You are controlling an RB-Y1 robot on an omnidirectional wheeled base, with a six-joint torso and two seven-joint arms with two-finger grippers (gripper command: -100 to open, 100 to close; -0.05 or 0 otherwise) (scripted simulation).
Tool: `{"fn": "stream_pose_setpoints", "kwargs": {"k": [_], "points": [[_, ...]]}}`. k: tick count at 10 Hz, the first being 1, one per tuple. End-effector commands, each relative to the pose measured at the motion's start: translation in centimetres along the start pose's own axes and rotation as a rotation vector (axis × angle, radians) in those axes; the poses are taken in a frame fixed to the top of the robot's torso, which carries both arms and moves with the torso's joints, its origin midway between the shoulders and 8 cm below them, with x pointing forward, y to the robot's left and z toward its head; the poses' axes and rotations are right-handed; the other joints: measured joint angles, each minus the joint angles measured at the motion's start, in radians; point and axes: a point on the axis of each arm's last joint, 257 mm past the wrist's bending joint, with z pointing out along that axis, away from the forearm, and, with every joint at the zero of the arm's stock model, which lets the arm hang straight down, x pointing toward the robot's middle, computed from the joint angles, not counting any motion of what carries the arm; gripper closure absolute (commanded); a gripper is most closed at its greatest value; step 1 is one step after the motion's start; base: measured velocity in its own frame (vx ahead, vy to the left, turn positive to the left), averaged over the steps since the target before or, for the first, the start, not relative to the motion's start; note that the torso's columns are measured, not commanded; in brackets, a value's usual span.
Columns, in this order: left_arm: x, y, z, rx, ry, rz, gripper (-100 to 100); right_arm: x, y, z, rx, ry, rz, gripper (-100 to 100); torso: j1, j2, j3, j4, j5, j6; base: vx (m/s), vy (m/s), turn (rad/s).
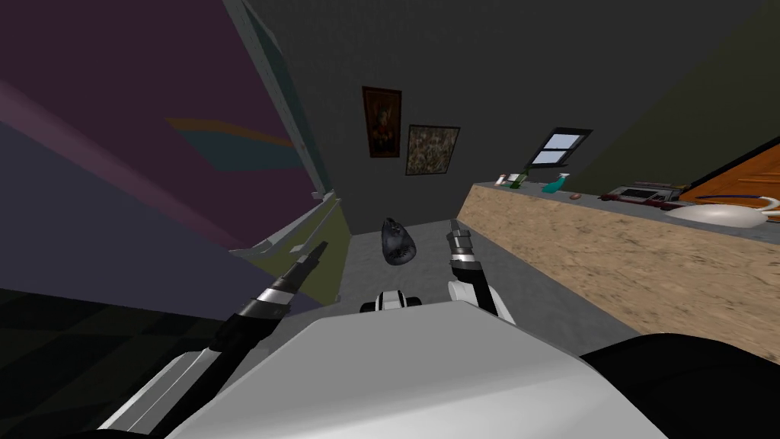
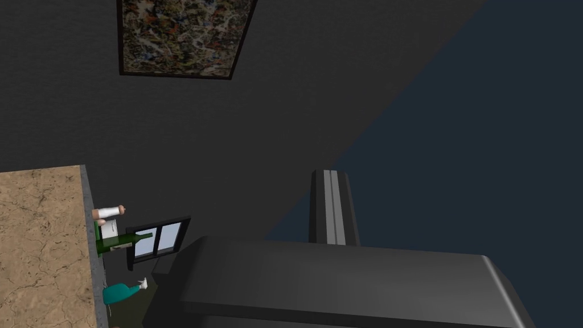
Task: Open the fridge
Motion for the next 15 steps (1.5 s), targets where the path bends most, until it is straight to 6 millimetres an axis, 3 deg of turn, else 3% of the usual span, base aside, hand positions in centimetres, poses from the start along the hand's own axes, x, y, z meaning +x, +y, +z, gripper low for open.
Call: {"fn": "stream_pose_setpoints", "kwargs": {"k": [1,2,3,6,7,14,15], "points": [[-0.3,-1.9,-0.1,0.022,0.016,0.035,-100,0.0,0.0,0.0,0.000,0.000,0.000,0,0.003,0.001,0.001,0.000,0.001,0.000,0.011,-0.088,-0.009],[-0.4,-2.7,0.0,0.036,0.017,0.042,-100,0.0,0.0,0.0,0.000,0.000,0.000,0,0.005,0.000,0.000,0.000,0.001,0.000,0.019,-0.061,-0.008],[-0.2,-2.2,-0.1,0.027,0.015,0.036,-100,0.0,0.0,0.0,0.000,0.000,0.000,0,0.005,-0.001,-0.001,0.000,0.002,0.000,0.007,-0.026,0.000],[-2.6,2.0,0.9,-0.049,-0.021,0.059,-100,0.0,0.0,0.0,0.000,0.000,0.000,0,0.000,0.005,0.003,0.001,0.000,0.001,-0.110,-0.035,-0.317],[-2.6,2.2,0.9,-0.052,-0.020,0.059,-100,0.0,0.0,0.0,0.000,0.000,0.000,0,0.000,0.005,0.003,0.002,0.000,0.000,-0.109,-0.024,-0.083],[-11.5,11.4,2.1,-0.233,-0.173,0.080,-100,0.0,0.0,0.0,0.000,0.000,0.000,0,0.002,0.001,0.001,0.000,0.000,0.000,-0.129,-0.056,-0.307],[-11.5,11.4,2.1,-0.233,-0.173,0.080,-100,0.0,0.0,0.0,0.000,0.000,0.000,0,0.001,-0.001,-0.001,0.000,0.001,0.000,-0.084,-0.054,-0.108]]}}
